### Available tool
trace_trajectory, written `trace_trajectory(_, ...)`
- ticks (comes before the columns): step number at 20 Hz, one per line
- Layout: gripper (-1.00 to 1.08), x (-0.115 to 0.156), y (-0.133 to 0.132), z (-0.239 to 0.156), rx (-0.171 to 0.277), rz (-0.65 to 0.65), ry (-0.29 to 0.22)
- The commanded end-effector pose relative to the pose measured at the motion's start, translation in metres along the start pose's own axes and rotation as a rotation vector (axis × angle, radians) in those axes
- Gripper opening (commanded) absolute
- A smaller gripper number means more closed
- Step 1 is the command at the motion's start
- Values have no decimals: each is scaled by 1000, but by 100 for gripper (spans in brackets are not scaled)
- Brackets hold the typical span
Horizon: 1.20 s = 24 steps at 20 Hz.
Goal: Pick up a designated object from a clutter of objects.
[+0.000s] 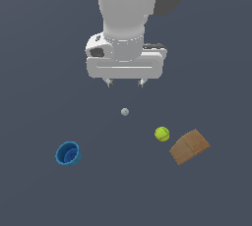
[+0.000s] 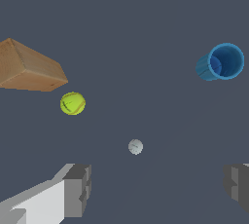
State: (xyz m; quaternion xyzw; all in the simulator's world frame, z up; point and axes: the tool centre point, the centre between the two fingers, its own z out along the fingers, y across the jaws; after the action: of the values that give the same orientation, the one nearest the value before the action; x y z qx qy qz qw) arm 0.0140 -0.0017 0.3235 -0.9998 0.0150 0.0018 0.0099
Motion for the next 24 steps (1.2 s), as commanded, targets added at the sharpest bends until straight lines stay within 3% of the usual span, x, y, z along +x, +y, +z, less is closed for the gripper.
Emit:
trace_trajectory(1, 100, 4, -4, 2, 1, 23, 0)
trace_trajectory(24, 100, 66, -86, 40, 4, 442, -4)
